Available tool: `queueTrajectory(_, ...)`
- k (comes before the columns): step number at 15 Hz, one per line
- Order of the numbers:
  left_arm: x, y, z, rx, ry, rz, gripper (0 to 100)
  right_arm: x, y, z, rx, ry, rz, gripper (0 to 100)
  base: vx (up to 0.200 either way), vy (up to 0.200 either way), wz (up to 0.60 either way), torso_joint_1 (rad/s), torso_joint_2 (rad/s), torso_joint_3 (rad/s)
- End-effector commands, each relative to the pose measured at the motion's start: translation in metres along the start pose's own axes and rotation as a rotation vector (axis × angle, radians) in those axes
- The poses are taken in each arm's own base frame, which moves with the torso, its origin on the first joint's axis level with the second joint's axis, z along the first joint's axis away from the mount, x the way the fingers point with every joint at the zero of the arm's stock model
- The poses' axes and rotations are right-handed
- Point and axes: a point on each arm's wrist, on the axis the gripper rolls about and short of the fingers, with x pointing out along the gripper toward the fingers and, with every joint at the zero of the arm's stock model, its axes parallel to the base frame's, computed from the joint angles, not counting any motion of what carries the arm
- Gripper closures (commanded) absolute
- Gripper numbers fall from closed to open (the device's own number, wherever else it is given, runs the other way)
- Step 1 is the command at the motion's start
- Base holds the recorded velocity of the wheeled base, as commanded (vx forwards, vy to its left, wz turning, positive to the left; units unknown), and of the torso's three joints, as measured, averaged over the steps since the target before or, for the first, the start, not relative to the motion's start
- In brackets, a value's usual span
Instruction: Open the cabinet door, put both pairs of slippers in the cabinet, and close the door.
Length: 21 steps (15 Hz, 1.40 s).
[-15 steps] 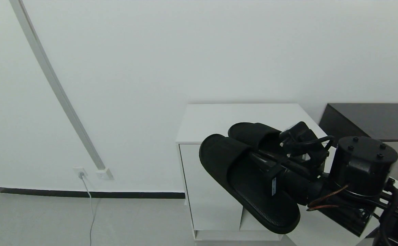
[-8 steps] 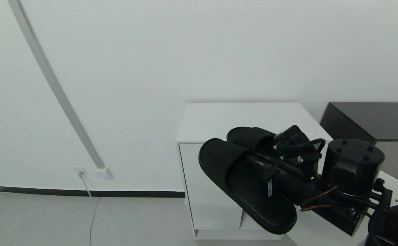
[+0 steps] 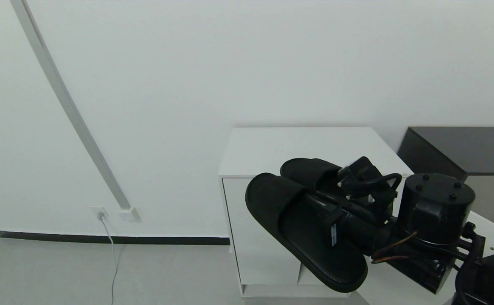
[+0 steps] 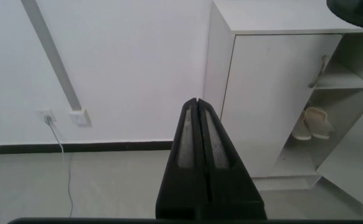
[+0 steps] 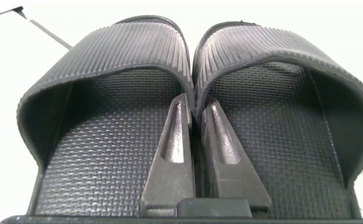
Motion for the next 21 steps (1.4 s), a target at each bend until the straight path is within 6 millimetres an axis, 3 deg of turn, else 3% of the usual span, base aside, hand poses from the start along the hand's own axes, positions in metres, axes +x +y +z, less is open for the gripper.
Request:
queueTrajectory(1,0.0001,0.0,0.0001,0.0,0.0,0.0,100,0.0003,0.0017,-0.0013,0.0,0.004,0.006,100,0.0,-0.2,0.0,-0.002,0.0,0.007)
queueTrajectory(13,0.0001,-0.0001,0.0001,0.0,0.0,-0.001,100,-0.0006,0.0025,-0.0021,-0.003,0.008,0.008,100,0.0,-0.2,0.0,0.003,0.0,0.004)
queueTrajectory(21,0.0001,-0.0001,0.0001,0.0,0.0,-0.001,100,-0.0035,0.0015,-0.0015,0.011,0.007,0.003,100,0.0,0.0,0.0,0.0,0.0,0.0)
